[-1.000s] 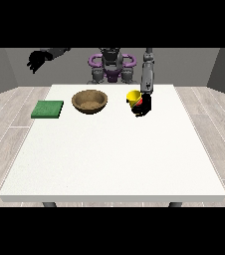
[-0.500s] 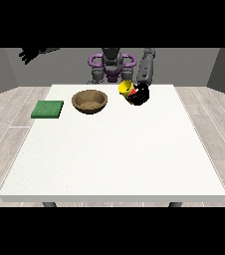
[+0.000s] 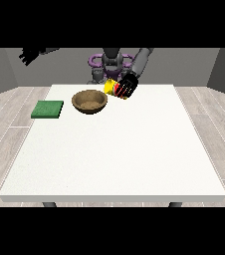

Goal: Pick the cup and pour the ball into the bowl, then pick the bowl and place it on the pad

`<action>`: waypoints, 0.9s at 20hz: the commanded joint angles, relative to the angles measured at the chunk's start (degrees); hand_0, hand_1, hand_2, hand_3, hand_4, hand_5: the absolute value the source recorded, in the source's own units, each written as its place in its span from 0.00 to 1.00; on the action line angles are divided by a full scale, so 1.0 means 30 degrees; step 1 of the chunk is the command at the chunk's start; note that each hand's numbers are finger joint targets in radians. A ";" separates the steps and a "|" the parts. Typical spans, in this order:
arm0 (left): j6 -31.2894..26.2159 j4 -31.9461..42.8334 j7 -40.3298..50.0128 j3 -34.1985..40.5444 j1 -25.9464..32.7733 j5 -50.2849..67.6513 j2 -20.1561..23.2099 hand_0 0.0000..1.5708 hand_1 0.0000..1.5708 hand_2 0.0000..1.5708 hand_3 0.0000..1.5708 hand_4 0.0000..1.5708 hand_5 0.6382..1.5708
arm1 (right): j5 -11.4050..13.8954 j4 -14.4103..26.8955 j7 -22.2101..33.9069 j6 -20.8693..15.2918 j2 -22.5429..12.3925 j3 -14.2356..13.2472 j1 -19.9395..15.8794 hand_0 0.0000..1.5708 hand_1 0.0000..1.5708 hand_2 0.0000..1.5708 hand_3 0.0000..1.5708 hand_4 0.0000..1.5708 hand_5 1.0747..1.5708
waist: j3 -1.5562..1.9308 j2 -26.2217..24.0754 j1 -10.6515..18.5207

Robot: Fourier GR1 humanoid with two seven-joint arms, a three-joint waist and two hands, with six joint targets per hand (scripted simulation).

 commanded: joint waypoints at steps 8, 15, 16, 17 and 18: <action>-0.2575 0.1996 0.8949 -0.5335 -0.3866 -0.7278 -0.1627 0.83 0.83 1.00 1.00 0.94 0.95 | -0.0042 0.3380 -0.0328 0.1053 -0.0767 -0.0459 -0.0404 0.00 0.00 0.00 0.11 0.45 0.98 | -0.0038 -0.1680 0.0516; -0.6235 0.2118 1.3217 -0.8773 -0.6515 -1.0864 -0.1650 0.92 0.92 1.00 1.00 0.69 1.00 | 0.1029 0.4065 -0.1124 0.0345 0.0231 0.0523 -0.1582 0.00 0.00 0.00 0.19 0.45 0.97 | -0.0033 -0.1418 -0.0103; -0.7154 0.2510 1.3394 -0.8967 -0.6907 -1.1203 -0.1651 0.89 0.89 1.00 1.00 0.66 1.00 | 0.0588 0.3983 -0.0470 0.0998 -0.0378 0.0424 -0.1721 0.00 0.00 0.00 0.17 0.44 0.97 | -0.0039 -0.1520 -0.0633; -0.7150 0.1752 1.3872 -0.9621 -0.6232 -1.1484 -0.1651 0.77 0.77 1.00 1.00 0.67 1.00 | 0.0850 0.4409 -0.1046 0.0356 -0.0033 0.0268 -0.1910 0.00 0.00 0.00 0.18 0.44 0.96 | -0.0047 -0.1053 -0.0330; -0.7693 0.1724 1.3720 -0.9605 -0.6641 -1.1667 -0.1652 0.47 0.47 1.00 1.00 0.64 1.00 | 0.1043 0.4162 -0.1062 0.0108 0.0549 0.0686 -0.1837 0.00 0.00 0.00 0.19 0.45 0.97 | -0.0055 -0.1150 -0.0300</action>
